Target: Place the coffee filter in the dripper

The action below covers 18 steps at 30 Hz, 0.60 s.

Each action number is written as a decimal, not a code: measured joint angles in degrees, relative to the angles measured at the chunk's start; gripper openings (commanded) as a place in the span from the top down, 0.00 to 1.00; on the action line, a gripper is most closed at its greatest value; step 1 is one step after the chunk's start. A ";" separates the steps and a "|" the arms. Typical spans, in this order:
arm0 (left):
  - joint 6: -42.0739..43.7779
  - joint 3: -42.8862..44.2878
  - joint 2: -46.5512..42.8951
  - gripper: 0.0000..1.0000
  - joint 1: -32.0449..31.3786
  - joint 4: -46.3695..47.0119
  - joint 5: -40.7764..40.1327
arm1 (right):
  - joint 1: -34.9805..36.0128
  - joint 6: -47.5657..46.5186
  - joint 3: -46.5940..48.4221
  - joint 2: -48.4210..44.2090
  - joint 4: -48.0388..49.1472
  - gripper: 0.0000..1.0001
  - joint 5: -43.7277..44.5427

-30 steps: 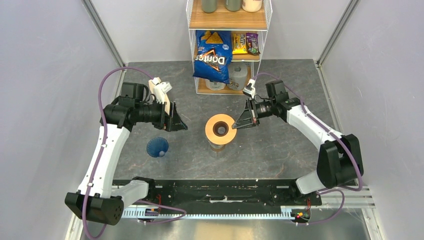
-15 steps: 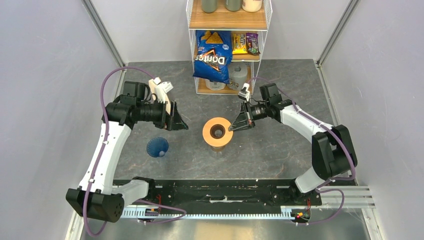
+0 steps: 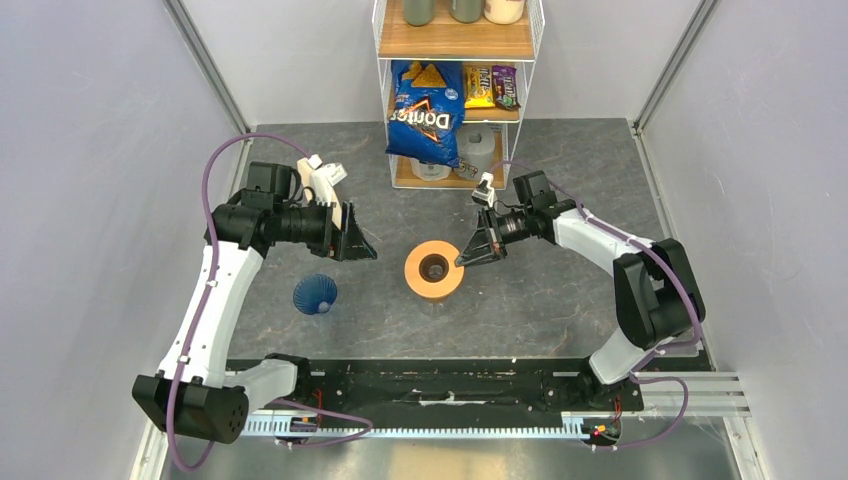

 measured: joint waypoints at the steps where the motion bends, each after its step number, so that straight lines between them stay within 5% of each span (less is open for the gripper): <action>1: 0.00 0.00 0.00 0.15 0.00 0.00 0.00 | 0.04 -0.07 0.00 0.26 -0.04 1.00 0.02; 10: 0.00 0.00 0.24 0.15 0.00 0.00 0.04 | 0.26 -2.40 0.28 2.43 -3.04 1.00 0.17; 18: 0.00 0.00 0.33 0.14 0.00 0.00 0.04 | 0.31 -5.66 3.02 3.85 -7.48 0.85 0.50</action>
